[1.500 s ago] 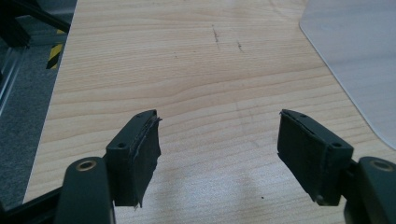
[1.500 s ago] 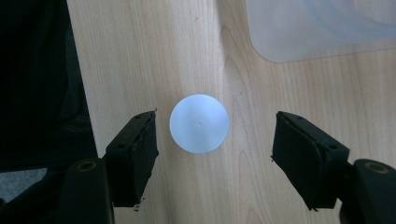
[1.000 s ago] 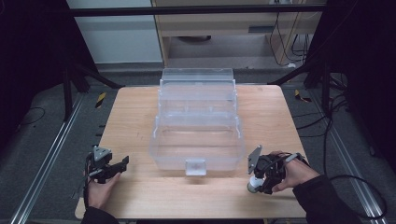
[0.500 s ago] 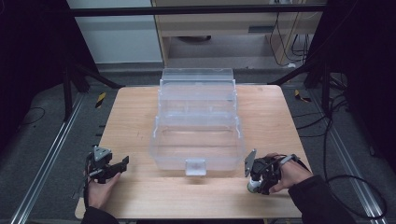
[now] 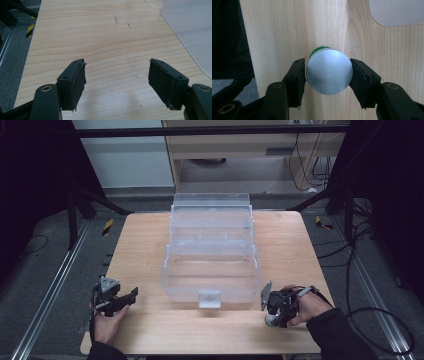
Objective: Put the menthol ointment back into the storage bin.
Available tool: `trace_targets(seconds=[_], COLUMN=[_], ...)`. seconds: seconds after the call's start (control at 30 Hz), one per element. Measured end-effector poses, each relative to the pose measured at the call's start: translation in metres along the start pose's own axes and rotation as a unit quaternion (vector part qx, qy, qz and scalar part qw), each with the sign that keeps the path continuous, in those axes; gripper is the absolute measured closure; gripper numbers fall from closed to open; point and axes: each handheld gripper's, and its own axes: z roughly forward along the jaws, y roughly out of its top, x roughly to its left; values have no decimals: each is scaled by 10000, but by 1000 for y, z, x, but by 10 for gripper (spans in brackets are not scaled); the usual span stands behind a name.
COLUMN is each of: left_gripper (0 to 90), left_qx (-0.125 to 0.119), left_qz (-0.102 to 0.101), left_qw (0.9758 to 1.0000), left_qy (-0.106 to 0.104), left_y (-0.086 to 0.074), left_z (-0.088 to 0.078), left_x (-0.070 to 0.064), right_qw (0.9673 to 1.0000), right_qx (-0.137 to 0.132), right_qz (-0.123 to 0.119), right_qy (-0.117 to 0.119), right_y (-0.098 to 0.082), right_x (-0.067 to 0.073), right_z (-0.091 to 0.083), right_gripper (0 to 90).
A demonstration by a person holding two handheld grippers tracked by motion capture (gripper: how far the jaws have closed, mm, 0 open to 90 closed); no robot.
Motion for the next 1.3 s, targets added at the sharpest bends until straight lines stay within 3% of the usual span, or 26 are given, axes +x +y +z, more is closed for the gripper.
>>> trace_targets(seconds=[0.67,1.3], left_gripper=[295,294], left_qx=[15,57], left_qz=[-5,8], left_qw=[10000,10000], left_qy=[-4,-23], left_y=[0,-1], left_z=[1,2], left_x=[0,0], right_qw=[9999,9996], right_qx=[29,-103], right_qz=[89,249], right_qy=[64,-4], right_y=[0,-2], right_x=[-2,-4], right_z=[0,-33], right_gripper=[503,504])
